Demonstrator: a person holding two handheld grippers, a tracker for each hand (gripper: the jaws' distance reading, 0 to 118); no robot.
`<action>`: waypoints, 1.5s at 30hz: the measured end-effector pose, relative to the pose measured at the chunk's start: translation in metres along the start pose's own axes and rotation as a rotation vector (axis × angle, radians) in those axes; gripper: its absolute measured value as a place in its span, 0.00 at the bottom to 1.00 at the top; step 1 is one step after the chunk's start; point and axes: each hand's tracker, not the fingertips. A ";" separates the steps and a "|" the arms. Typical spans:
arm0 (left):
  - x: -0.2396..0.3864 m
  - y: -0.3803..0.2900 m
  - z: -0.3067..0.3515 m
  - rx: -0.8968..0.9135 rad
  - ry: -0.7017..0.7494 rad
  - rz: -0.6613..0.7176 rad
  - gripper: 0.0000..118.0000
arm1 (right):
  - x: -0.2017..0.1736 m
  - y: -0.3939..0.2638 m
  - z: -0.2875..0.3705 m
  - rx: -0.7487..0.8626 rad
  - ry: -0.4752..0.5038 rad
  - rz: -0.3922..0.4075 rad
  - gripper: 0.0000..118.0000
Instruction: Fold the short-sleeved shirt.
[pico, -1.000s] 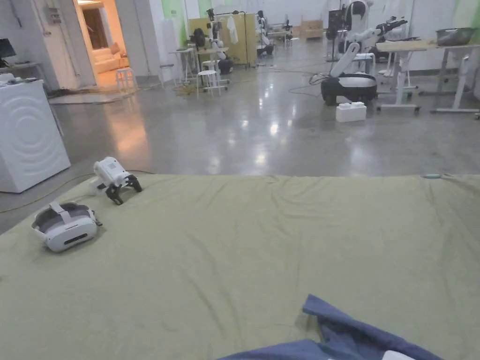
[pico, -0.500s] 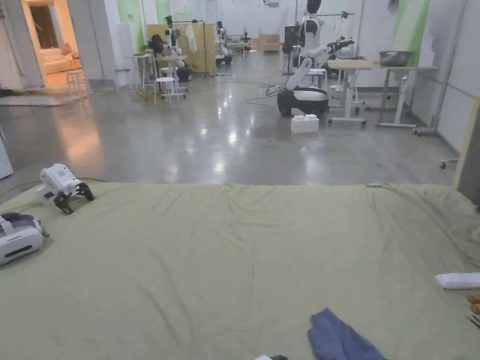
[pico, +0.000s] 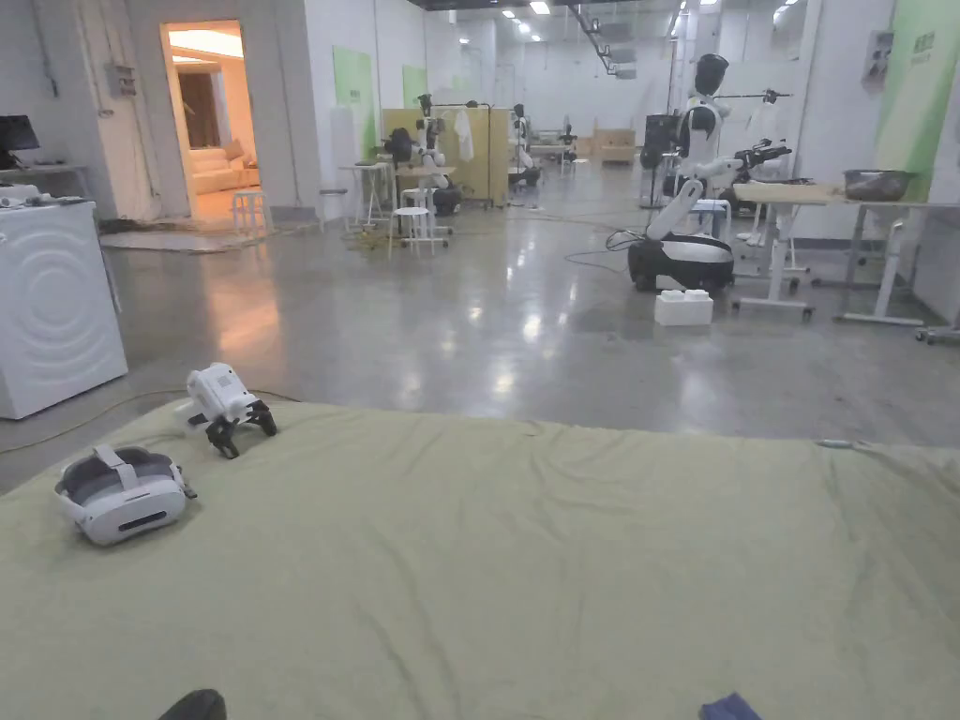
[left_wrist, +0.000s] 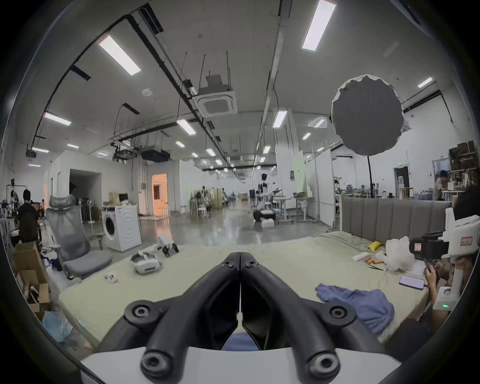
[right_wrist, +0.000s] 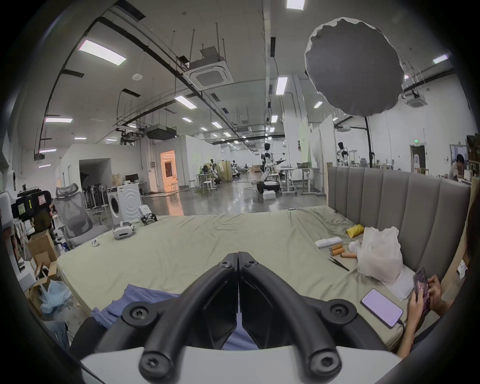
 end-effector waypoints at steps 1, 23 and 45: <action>0.001 -0.003 0.001 -0.046 0.001 0.006 0.00 | 0.000 0.000 0.000 0.001 0.000 0.003 0.00; -0.069 -0.232 -0.278 -0.818 0.007 0.318 0.56 | 0.026 -0.045 -0.018 -0.199 -0.078 -0.090 0.00; -0.028 -0.269 -0.318 -0.997 0.042 0.138 0.03 | 0.090 -0.065 -0.172 -0.529 -0.072 0.033 0.32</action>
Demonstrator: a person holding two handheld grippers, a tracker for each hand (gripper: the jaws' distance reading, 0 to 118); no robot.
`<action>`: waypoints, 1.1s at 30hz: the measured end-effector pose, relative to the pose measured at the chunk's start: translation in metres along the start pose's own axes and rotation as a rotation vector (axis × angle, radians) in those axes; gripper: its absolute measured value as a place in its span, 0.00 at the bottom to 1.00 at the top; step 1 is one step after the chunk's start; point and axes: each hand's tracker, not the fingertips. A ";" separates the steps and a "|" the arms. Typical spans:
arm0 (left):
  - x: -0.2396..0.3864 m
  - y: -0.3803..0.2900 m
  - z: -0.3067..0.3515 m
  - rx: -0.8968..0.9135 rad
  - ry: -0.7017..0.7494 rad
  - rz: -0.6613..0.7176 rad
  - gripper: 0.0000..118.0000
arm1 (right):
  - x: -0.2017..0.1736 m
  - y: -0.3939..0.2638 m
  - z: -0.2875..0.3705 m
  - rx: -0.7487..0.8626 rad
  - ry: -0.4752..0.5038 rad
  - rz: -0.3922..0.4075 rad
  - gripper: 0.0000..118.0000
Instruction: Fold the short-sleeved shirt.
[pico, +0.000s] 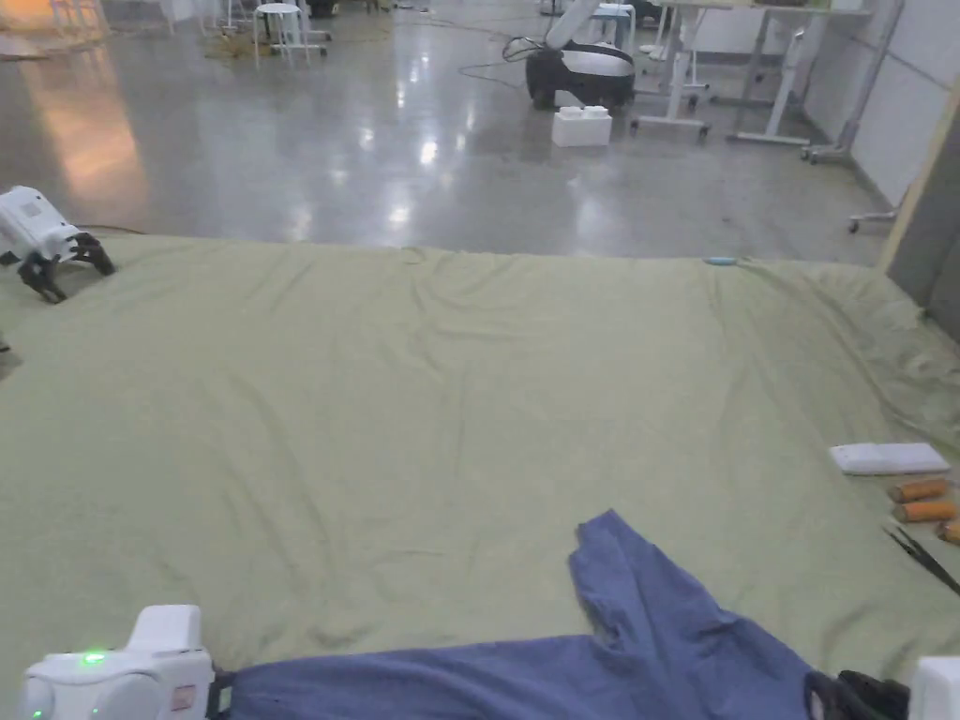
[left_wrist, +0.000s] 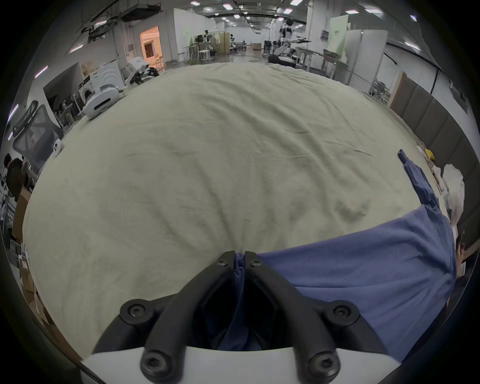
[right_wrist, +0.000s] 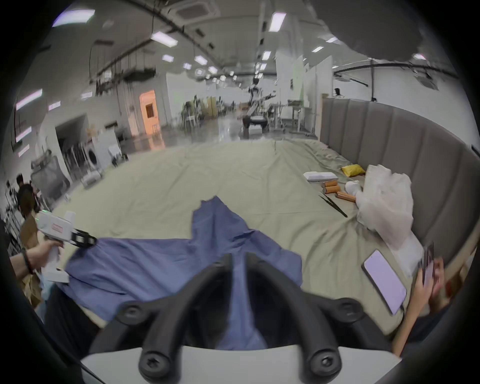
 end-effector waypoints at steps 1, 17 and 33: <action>0.001 0.000 0.000 -0.003 0.006 -0.013 0.03 | 0.010 0.014 -0.027 -0.076 0.016 0.009 0.52; -0.012 0.007 0.010 -0.004 -0.060 0.013 0.03 | 0.029 0.039 -0.186 -0.383 0.106 0.199 0.02; -0.033 0.068 0.307 0.687 -0.285 -0.040 0.03 | 0.034 0.145 0.105 0.335 0.067 0.043 0.01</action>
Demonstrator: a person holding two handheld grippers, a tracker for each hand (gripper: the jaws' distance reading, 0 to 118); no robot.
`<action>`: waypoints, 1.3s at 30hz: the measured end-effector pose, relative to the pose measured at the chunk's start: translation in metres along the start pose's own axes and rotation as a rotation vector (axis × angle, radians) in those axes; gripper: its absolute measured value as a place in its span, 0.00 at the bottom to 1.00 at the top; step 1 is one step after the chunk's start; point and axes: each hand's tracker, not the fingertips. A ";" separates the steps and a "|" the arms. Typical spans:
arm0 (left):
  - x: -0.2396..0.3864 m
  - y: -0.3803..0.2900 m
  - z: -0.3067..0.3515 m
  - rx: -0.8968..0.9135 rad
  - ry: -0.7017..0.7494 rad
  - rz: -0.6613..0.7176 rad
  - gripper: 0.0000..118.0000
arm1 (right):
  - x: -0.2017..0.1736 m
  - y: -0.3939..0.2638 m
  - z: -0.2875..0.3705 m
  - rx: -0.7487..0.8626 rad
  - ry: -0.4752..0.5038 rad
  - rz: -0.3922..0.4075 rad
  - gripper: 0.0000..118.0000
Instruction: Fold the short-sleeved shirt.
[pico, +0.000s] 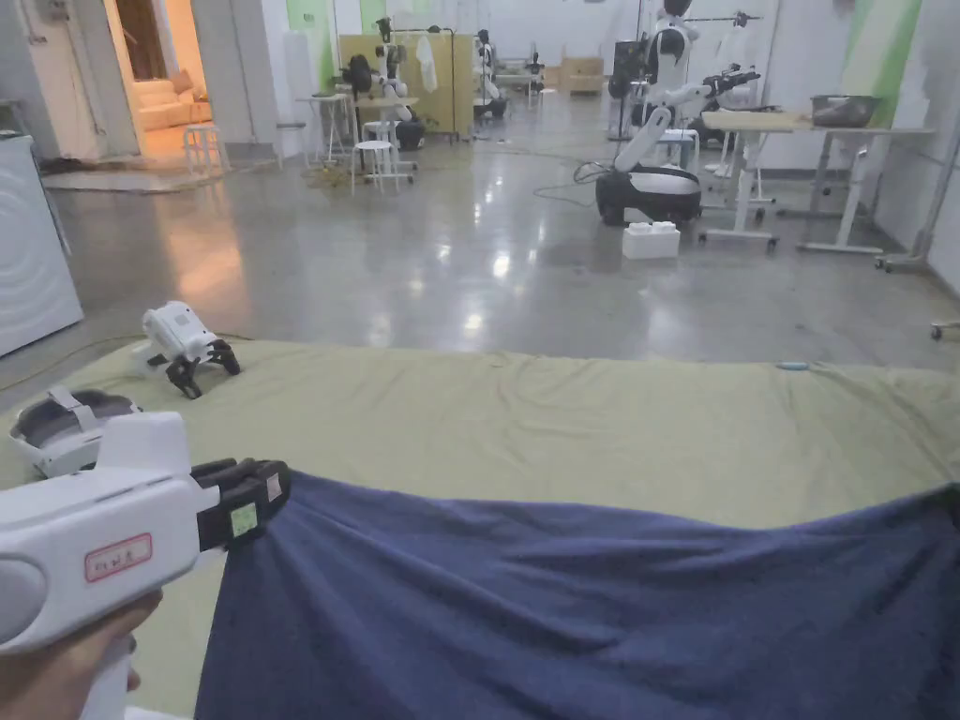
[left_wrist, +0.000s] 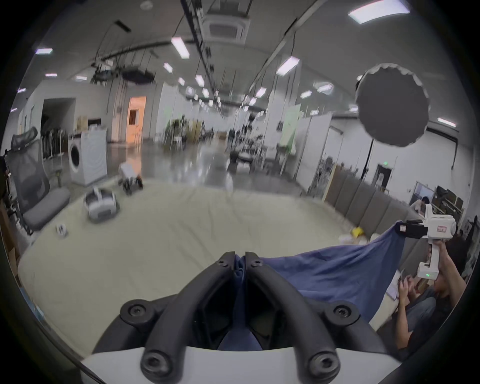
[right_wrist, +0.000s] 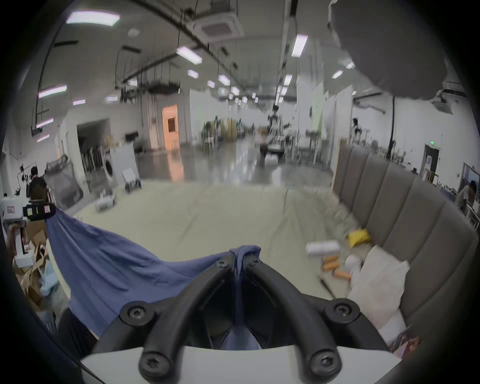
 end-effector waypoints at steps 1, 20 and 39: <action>0.005 0.017 0.005 0.049 0.011 -0.025 0.03 | -0.002 0.018 0.011 0.050 -0.010 -0.001 0.01; 0.011 0.243 -0.056 0.340 0.167 -0.046 0.03 | -0.012 0.252 -0.050 0.298 -0.240 0.079 0.01; -0.011 0.202 -0.203 0.229 0.185 -0.073 0.03 | 0.000 0.256 -0.164 0.268 -0.261 0.042 0.01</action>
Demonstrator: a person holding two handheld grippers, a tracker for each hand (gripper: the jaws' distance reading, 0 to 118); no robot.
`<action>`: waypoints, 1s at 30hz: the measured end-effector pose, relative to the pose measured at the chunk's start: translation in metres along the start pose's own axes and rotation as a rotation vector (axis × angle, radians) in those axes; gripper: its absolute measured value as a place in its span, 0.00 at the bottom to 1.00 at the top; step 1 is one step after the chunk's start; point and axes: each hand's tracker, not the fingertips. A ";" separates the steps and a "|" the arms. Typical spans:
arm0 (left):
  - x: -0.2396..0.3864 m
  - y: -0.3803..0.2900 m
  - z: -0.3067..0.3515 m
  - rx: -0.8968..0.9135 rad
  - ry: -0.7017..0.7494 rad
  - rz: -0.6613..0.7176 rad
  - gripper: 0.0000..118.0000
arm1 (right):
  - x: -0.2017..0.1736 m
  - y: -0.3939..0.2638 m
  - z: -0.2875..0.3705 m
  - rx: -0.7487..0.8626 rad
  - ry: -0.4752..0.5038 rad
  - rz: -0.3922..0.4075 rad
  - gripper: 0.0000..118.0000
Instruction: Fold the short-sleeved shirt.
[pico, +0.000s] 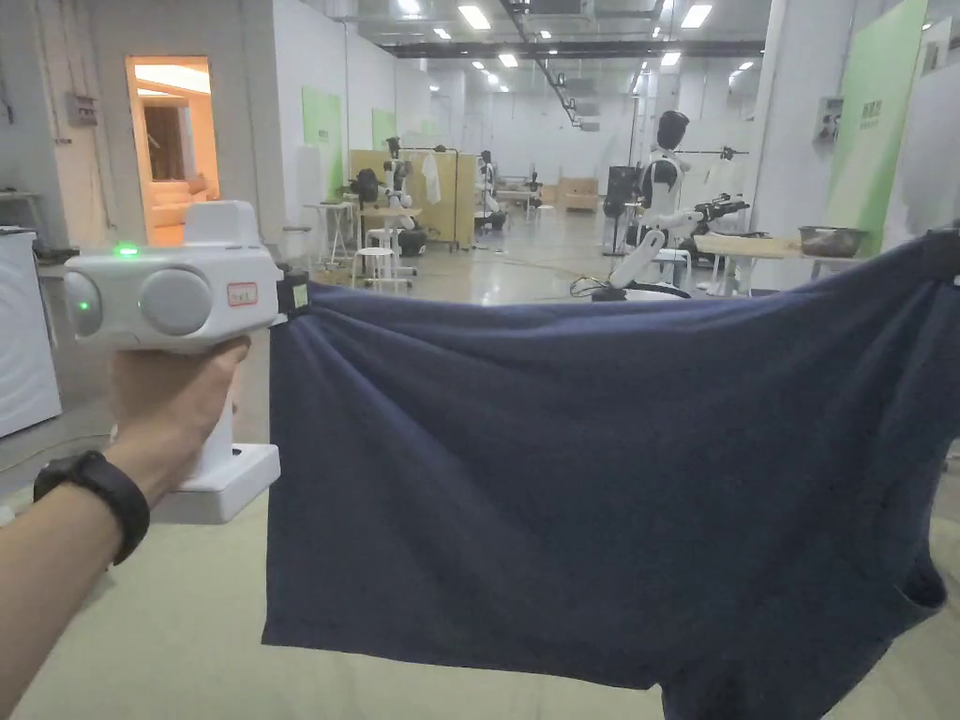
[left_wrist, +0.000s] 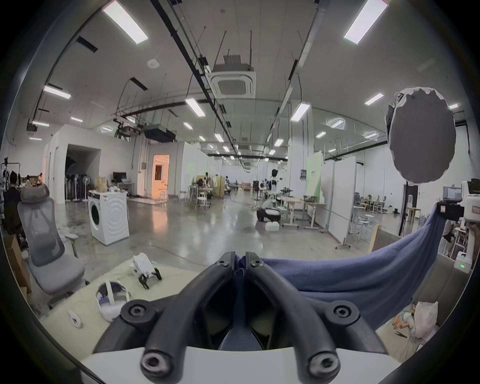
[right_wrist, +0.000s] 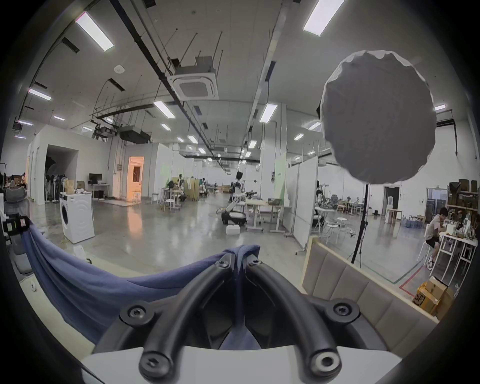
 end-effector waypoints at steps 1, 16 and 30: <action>-0.001 -0.018 -0.006 -0.031 -0.014 0.009 0.03 | 0.000 -0.014 -0.004 -0.018 0.005 -0.007 0.01; -0.035 -0.242 0.066 -0.309 -0.054 0.202 0.03 | 0.002 -0.217 0.101 -0.225 0.112 -0.005 0.01; -0.058 -0.374 0.270 -0.651 -0.106 0.178 0.03 | 0.027 -0.404 0.319 -0.538 0.150 -0.137 0.01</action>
